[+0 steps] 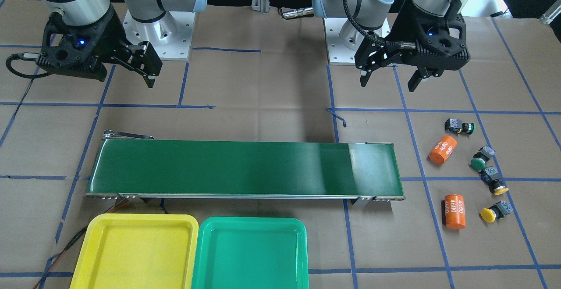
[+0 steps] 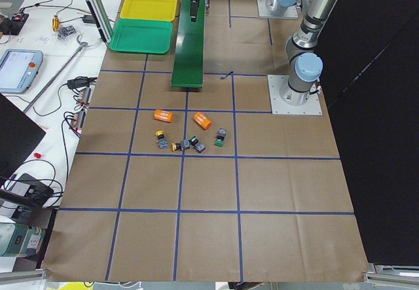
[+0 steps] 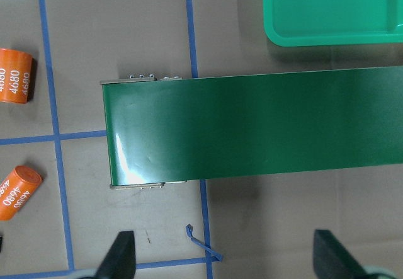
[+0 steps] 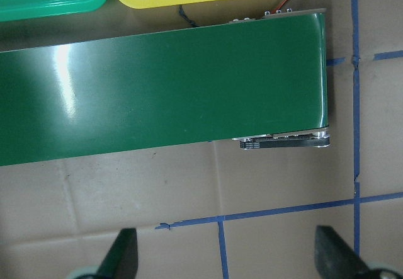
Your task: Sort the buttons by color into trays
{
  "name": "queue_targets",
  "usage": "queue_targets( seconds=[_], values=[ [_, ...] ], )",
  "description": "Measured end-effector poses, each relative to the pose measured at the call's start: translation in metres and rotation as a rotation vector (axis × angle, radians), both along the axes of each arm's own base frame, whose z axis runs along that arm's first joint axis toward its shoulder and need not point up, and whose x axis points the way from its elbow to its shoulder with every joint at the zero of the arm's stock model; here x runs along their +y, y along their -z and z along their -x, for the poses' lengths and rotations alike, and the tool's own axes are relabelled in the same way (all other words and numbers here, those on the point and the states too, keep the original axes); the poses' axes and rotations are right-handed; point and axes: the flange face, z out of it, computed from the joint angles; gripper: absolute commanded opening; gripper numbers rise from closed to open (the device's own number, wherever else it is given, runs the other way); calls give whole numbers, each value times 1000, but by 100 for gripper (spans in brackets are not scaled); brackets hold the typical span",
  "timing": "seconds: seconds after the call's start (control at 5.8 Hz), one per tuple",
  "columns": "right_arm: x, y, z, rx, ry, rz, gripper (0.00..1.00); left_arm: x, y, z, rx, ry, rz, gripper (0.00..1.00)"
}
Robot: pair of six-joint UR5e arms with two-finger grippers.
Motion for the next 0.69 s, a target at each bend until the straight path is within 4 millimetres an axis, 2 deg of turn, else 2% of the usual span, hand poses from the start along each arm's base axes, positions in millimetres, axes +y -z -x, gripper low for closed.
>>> queue_targets(
  seconds=[0.69],
  values=[
    [0,0,0,0,0,0,100,3,-3,-2,-2,-1,5,99]
  ],
)
